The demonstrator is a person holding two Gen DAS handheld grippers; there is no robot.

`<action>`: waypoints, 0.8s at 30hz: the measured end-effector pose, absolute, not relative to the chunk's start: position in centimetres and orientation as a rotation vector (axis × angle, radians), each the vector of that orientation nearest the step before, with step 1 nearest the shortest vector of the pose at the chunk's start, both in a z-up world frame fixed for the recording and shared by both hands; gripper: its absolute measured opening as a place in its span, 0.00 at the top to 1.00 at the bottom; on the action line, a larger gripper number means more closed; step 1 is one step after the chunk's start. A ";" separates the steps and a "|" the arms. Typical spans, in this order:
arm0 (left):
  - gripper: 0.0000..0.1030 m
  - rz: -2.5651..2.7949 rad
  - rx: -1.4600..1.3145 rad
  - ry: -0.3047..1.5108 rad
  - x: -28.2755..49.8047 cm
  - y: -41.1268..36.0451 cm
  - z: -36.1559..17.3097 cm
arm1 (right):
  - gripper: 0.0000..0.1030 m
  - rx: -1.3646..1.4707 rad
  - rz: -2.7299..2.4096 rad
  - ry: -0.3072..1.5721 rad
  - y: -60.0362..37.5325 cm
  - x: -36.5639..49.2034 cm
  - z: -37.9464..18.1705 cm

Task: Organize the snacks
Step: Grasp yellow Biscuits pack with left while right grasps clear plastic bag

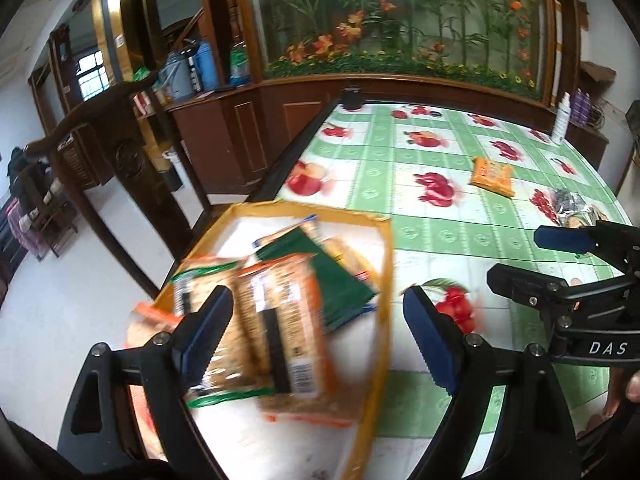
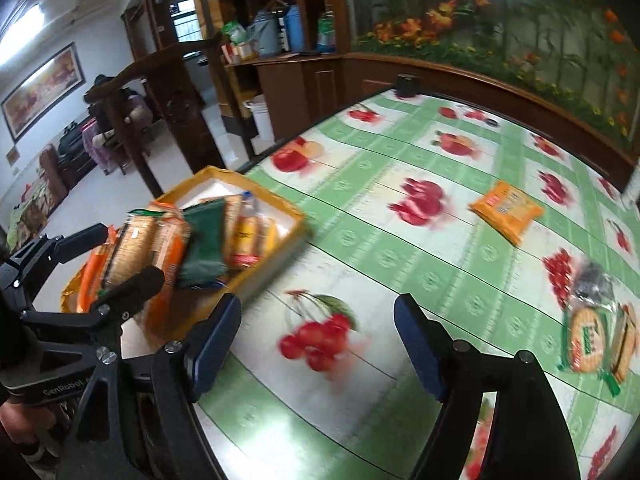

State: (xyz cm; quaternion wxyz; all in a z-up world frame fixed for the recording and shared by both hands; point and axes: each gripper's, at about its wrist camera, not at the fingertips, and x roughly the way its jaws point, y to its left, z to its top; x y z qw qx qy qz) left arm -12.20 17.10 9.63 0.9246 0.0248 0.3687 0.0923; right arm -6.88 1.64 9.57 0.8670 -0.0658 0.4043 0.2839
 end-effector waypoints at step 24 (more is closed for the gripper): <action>0.15 -0.052 0.043 0.846 0.2 3.5 9.0 | 0.22 0.040 0.343 0.893 -14.9 -4.0 7.9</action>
